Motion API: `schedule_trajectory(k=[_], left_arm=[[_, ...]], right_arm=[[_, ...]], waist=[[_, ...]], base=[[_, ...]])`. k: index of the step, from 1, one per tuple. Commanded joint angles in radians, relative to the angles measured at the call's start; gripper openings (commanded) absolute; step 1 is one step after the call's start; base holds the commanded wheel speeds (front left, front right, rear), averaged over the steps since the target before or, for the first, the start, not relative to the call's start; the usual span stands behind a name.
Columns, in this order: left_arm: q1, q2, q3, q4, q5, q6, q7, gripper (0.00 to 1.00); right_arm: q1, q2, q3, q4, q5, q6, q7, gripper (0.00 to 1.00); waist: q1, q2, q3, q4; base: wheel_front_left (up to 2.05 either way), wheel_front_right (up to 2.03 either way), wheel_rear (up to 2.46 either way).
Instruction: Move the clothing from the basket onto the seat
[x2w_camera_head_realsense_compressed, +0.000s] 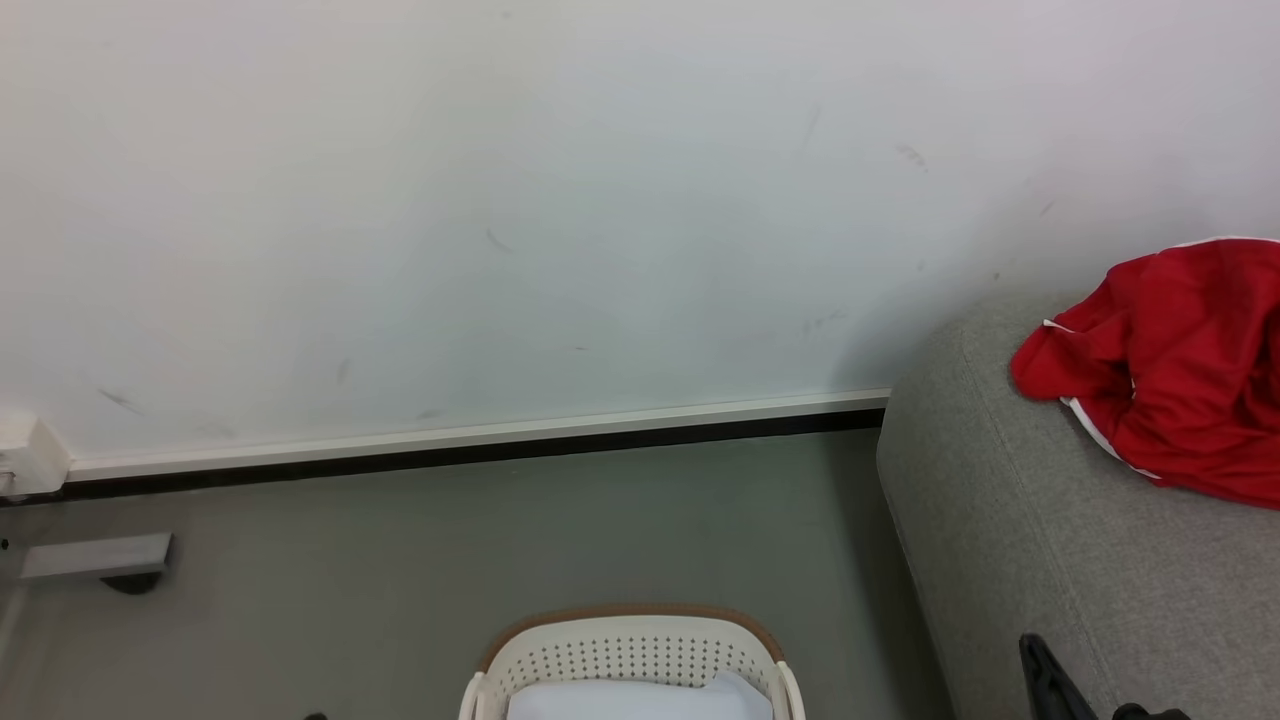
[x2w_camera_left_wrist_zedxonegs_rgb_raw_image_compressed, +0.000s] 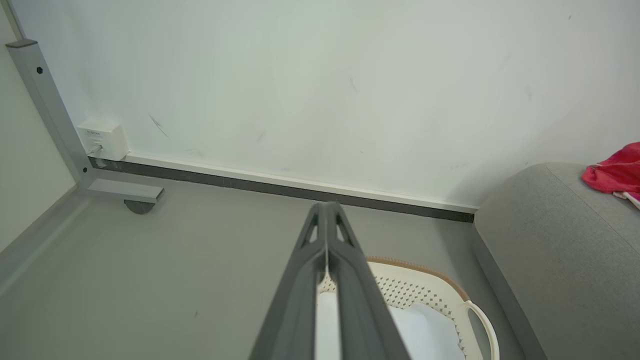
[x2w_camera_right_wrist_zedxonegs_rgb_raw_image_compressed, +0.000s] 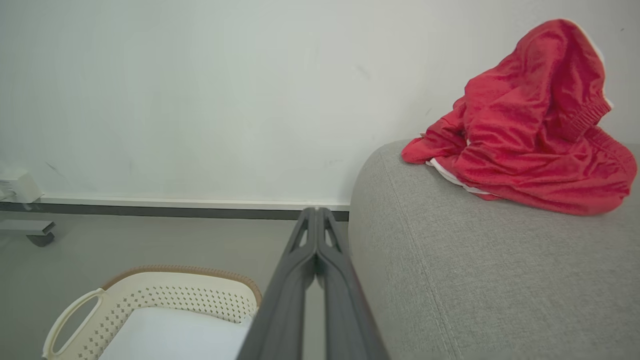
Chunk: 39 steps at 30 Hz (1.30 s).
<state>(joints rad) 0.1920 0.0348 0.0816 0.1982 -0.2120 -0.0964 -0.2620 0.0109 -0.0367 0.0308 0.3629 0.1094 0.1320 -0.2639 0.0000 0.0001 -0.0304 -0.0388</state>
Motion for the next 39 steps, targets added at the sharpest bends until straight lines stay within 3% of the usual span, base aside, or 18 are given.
schedule_trajectory(k=[1, 19, 39], left_arm=[[-0.006, 0.002, 0.003, -0.003, -0.016, 0.000, 0.006, 0.00], [-0.076, 0.006, 0.010, 0.007, -0.341, -0.009, 0.093, 0.00], [-0.140, 0.010, 0.017, 0.017, -0.632, -0.017, 0.170, 0.00]], right_arm=[[-0.006, -0.002, -0.003, -0.006, 0.017, 0.000, 0.005, 0.00], [-0.034, -0.006, -0.036, -0.035, 0.367, 0.000, 0.092, 0.00], [-0.061, -0.009, -0.066, -0.060, 0.678, -0.001, 0.171, 0.00]], waist=[[0.0000, -0.0001, 0.000, 0.000], [0.0000, -0.0001, 0.005, 0.006], [0.0000, -0.0001, 0.010, 0.012]], base=[[0.00, 0.00, 0.00], [0.00, 0.00, 0.00], [0.00, 0.00, 0.00]])
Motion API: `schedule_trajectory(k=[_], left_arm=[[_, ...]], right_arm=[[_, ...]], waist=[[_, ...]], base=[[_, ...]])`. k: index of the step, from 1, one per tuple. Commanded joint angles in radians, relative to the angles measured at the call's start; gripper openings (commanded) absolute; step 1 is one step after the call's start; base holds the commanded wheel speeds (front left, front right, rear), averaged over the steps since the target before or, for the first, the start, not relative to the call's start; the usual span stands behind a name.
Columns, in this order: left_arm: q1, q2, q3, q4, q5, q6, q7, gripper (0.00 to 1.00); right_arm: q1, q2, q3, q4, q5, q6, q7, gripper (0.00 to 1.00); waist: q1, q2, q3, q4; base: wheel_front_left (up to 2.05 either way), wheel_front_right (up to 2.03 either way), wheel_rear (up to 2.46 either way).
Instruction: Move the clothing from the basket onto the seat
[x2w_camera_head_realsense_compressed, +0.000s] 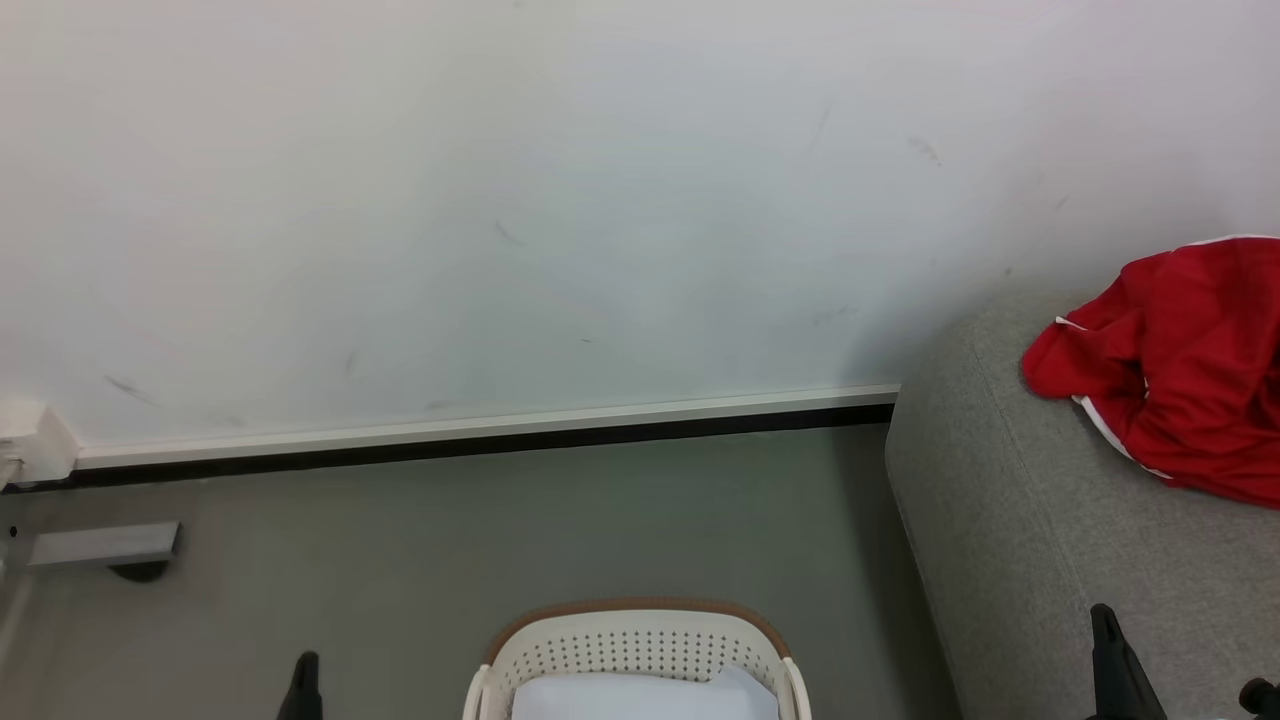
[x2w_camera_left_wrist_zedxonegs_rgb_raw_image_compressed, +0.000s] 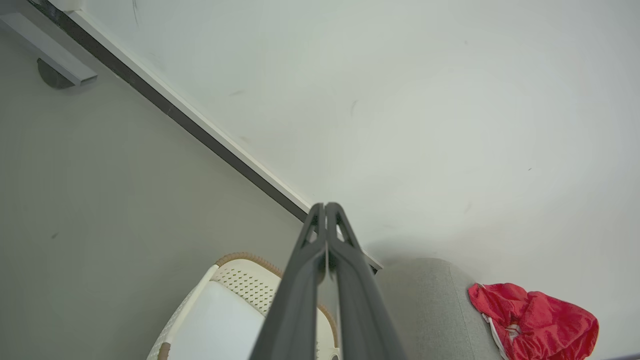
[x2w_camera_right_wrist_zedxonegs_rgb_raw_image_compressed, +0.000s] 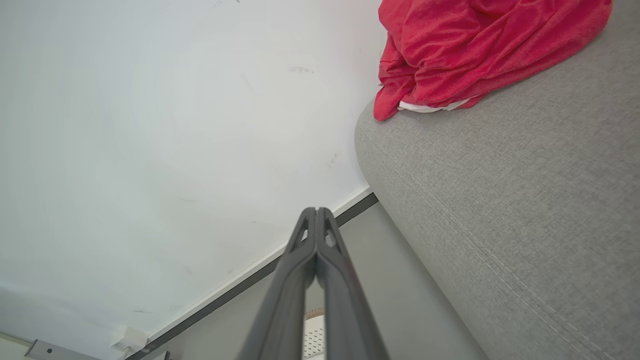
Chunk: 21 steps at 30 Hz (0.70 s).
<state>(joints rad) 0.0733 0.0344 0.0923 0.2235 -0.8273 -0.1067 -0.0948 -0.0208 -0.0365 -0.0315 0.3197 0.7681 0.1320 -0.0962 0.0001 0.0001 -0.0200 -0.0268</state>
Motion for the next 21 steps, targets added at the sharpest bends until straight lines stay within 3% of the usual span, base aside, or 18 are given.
schedule_trajectory(k=[1, 21], left_arm=[[-0.024, 0.011, 0.006, -0.008, -0.029, -0.007, 0.006, 0.00], [-0.075, 0.013, 0.012, 0.001, -0.262, -0.012, 0.069, 0.00]], right_arm=[[-0.031, -0.009, -0.005, -0.018, 0.034, -0.001, 0.006, 0.00], [-0.050, -0.012, -0.030, -0.036, 0.284, -0.001, 0.070, 0.00]], waist=[[-0.0001, -0.0001, 0.000, 0.000], [-0.0001, -0.0001, 0.006, 0.007]], base=[[0.00, 0.00, 0.00], [0.00, 0.00, 0.00]])
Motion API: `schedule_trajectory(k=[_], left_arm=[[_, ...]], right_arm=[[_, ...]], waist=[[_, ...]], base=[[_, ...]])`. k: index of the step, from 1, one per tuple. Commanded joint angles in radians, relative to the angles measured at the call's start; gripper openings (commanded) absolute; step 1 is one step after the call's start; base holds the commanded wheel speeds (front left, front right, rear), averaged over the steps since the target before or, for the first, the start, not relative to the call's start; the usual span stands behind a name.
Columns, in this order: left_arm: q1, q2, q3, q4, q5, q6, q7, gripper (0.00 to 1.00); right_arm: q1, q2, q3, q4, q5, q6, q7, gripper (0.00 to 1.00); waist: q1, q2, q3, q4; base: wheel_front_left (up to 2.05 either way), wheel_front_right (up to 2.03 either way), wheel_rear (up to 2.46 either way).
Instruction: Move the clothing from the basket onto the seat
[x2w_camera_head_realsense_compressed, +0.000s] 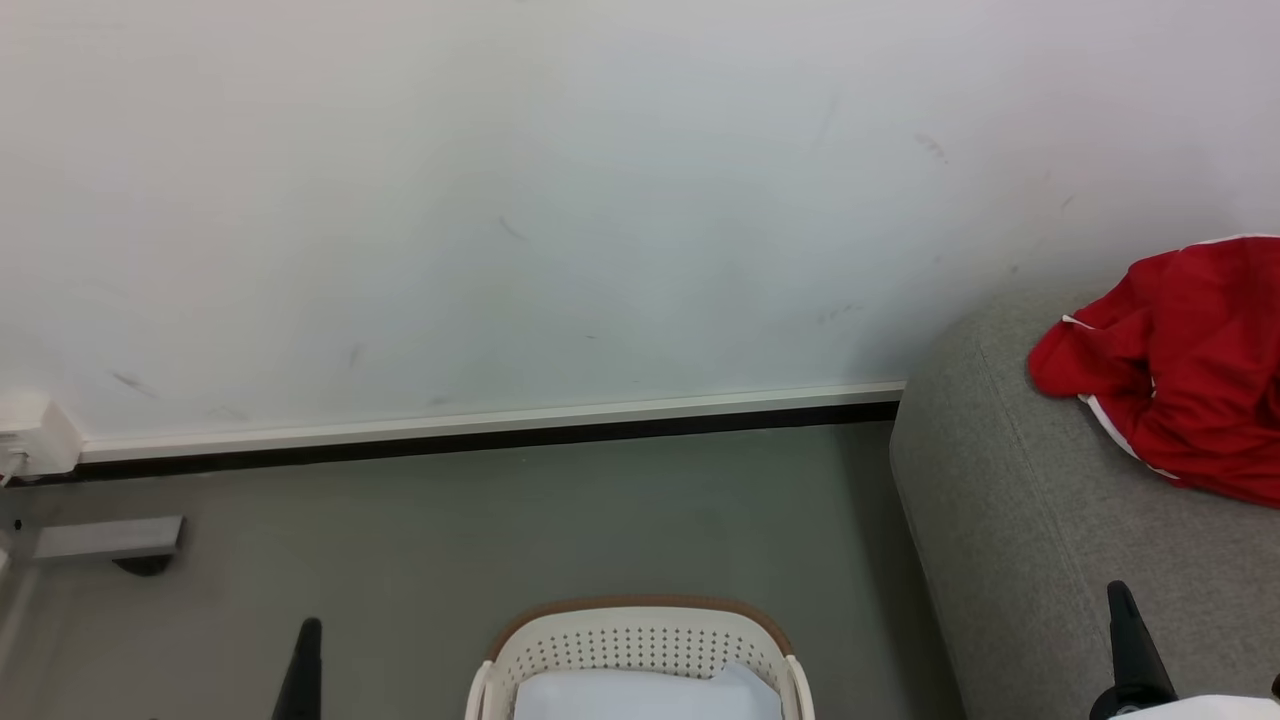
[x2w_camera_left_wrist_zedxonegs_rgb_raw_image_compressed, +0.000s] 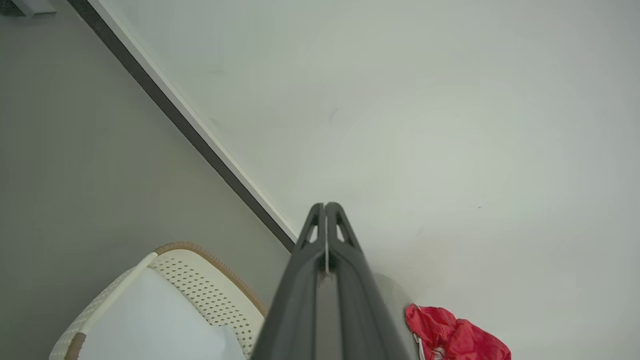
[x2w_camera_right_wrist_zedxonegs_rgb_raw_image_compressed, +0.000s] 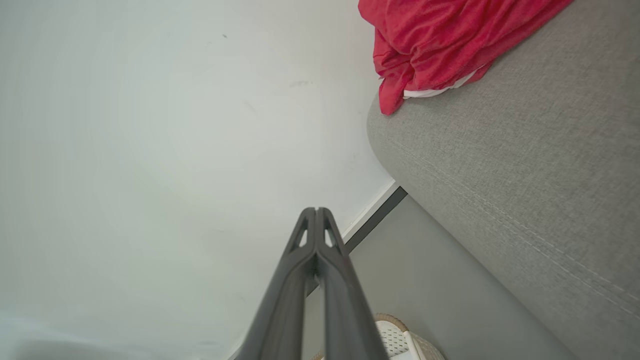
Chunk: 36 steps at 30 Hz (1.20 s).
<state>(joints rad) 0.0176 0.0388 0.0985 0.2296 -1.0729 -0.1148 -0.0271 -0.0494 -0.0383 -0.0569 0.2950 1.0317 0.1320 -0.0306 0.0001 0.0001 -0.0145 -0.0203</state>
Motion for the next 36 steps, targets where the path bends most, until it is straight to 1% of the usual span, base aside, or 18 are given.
schedule_trajectory(k=[1, 11, 36], left_arm=[[-0.022, 0.009, 0.006, -0.005, -0.027, -0.005, 0.005, 0.00], [-0.044, 0.010, 0.008, -0.001, -0.129, -0.007, 0.032, 0.00], [-0.089, 0.013, 0.013, 0.007, -0.334, -0.013, 0.090, 0.00]], right_arm=[[-0.022, -0.011, -0.006, -0.013, 0.031, -0.001, 0.007, 0.00], [-0.031, -0.012, -0.016, -0.021, 0.140, -0.001, 0.034, 0.00], [-0.049, -0.014, -0.038, -0.037, 0.360, -0.002, 0.092, 0.00]], waist=[[-0.0001, -0.0001, 0.000, 0.000], [-0.0001, -0.0001, 0.003, 0.004], [-0.0001, -0.0001, 0.009, 0.011]], base=[[0.00, 0.00, 0.00], [0.00, 0.00, 0.00], [0.00, 0.00, 0.00]])
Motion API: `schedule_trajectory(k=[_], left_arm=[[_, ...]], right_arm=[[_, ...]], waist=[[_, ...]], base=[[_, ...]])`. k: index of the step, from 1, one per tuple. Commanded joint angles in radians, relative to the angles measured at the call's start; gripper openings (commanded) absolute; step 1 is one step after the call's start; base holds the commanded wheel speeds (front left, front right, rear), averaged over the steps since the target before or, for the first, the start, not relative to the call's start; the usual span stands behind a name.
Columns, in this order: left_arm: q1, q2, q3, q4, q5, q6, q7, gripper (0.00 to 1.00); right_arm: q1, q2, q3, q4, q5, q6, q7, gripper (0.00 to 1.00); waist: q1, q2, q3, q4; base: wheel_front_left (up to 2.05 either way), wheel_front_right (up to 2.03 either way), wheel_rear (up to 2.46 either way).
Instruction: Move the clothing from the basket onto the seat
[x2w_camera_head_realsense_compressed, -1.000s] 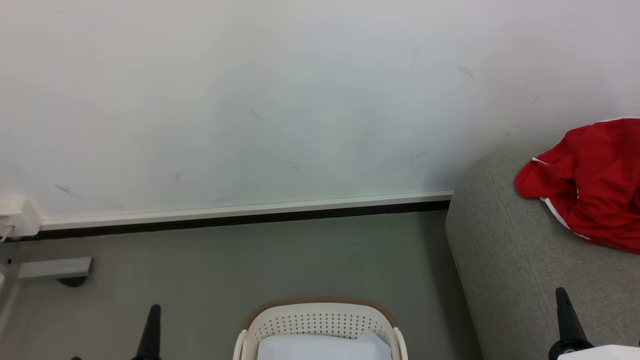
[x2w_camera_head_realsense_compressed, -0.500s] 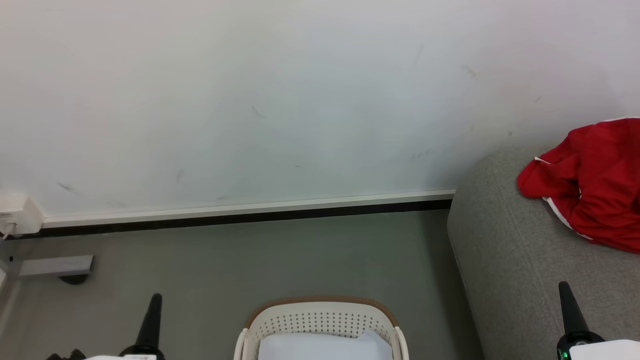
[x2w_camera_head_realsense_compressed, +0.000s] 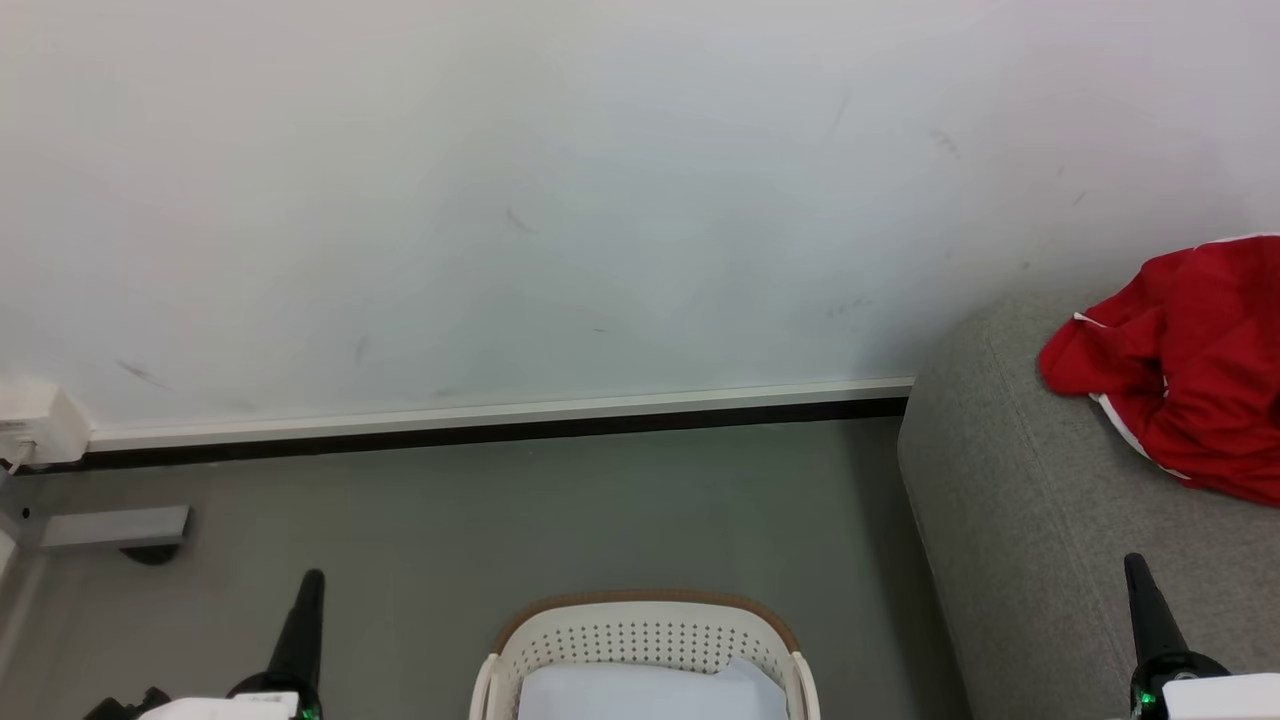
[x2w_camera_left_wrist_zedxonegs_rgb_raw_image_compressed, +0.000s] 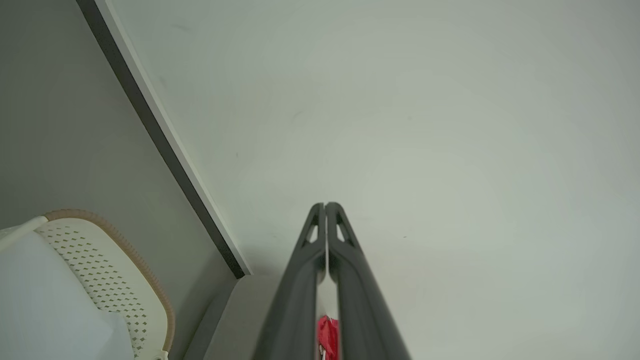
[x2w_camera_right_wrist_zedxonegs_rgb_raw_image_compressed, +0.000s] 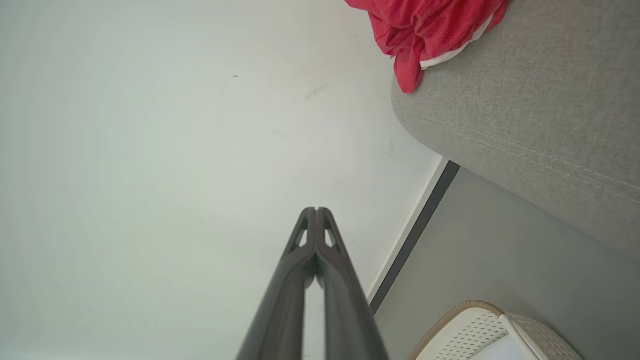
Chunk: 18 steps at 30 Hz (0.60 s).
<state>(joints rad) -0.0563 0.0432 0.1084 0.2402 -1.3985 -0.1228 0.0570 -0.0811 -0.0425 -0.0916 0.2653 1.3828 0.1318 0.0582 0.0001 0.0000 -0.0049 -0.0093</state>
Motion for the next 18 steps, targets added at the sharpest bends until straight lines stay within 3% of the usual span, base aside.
schedule_trajectory(k=[1, 18], left_arm=[[-0.017, 0.008, 0.003, -0.003, -0.017, -0.005, 0.007, 0.00], [-0.042, 0.010, 0.006, 0.003, -0.140, -0.009, 0.039, 0.00]], right_arm=[[-0.018, -0.010, -0.004, -0.008, 0.019, -0.002, 0.004, 0.00], [-0.025, -0.011, -0.017, -0.018, 0.153, -0.002, 0.039, 0.00]], waist=[[-0.0001, 0.0000, 0.000, 0.000], [-0.0001, 0.0000, 0.005, 0.005]], base=[[0.00, 0.00, 0.00], [0.00, 0.00, 0.00]])
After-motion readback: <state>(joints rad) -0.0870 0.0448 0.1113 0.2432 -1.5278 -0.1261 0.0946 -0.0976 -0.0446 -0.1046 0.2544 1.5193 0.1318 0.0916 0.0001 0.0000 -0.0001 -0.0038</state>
